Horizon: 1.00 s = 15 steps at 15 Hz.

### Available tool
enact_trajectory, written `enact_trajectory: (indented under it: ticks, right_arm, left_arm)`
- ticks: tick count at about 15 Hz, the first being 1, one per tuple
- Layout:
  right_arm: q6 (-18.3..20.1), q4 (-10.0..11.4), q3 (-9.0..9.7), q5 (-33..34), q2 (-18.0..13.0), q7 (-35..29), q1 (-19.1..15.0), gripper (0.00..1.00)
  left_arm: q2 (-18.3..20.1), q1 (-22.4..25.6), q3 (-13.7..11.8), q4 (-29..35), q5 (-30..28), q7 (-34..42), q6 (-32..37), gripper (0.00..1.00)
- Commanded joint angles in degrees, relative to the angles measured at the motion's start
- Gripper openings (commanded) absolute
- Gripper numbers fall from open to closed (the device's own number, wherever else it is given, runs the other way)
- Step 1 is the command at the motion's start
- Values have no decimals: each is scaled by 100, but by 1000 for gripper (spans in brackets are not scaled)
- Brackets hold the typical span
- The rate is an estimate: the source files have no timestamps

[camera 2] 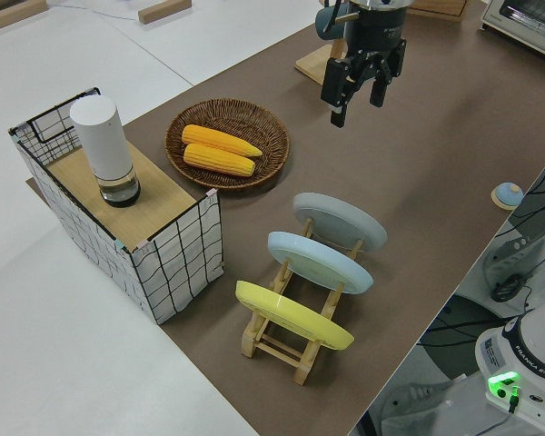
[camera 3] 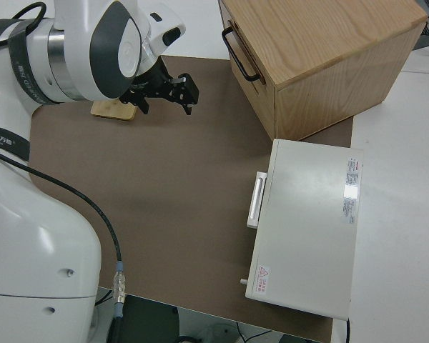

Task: Pick gray plate from low plate rack and place it on table with left arm
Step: 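Lower the left gripper onto the gray plate's rim in the rack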

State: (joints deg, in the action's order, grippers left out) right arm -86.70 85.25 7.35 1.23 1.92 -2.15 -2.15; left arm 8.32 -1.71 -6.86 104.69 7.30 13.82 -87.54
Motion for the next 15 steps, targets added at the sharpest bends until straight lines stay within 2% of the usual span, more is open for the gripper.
enact_trajectory:
  ticks: [1,7,15]
  right_arm:
    - [92,-114,117,17,54,-75,-127,983]
    - [92,-123,117,17,54,-75,-127,983]
    - [92,-114,117,17,54,-75,-127,983]
  left_arm:
    - [512,21,-17,841,184,77,-569,998]
    - [636,258,-149,1562,202,165,-1370,998]
    - [636,443,-158,2099,210,297,-1959,998]
